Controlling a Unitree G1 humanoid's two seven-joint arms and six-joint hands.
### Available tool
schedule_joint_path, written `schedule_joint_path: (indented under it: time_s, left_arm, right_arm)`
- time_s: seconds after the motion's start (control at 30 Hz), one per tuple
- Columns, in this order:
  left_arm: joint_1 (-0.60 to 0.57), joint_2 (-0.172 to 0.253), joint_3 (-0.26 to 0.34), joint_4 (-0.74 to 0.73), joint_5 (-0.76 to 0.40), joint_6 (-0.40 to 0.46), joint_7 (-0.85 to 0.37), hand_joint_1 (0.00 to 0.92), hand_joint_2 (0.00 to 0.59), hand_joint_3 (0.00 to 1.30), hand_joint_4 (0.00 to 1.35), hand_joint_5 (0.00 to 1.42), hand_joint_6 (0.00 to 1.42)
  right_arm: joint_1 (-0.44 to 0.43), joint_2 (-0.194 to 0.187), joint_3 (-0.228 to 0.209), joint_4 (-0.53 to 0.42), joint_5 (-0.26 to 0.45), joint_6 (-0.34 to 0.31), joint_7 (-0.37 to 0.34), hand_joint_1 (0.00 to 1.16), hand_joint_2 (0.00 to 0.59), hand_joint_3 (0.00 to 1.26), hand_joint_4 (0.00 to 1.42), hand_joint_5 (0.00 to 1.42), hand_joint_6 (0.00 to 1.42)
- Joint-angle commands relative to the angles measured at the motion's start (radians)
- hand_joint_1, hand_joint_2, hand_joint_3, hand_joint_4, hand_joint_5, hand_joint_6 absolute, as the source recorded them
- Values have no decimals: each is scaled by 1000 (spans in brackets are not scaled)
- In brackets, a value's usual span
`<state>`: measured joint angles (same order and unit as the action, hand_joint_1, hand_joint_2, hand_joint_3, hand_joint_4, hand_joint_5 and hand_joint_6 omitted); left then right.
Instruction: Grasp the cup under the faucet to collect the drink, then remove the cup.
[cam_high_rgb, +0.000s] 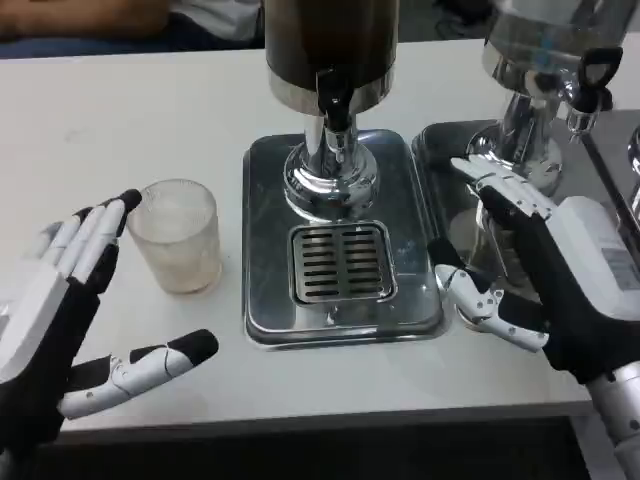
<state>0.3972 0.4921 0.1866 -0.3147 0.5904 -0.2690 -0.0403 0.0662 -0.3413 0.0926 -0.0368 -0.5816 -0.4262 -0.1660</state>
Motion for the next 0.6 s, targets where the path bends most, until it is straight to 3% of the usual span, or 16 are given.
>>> schedule_joint_path:
  time_s: [0.03, 0.37, 0.6]
  left_arm:
    - [2, 3, 4, 3, -10, -8, 6, 0, 47, 0, 0, 0, 0]
    - [-4, 5, 7, 18, -28, -19, 8, 0, 45, 0, 0, 0, 0]
    - [-104, -23, 26, 344, -60, -240, 266, 0, 6, 0, 0, 0, 0]
  right_arm:
    - [3, -3, -2, -3, 1, 6, -4, 430, 443, 225, 151, 148, 269]
    - [5, 2, -1, -2, 0, 7, -8, 430, 443, 228, 151, 148, 266]
    - [11, 5, -1, -4, 5, 8, -4, 430, 443, 228, 159, 148, 265]
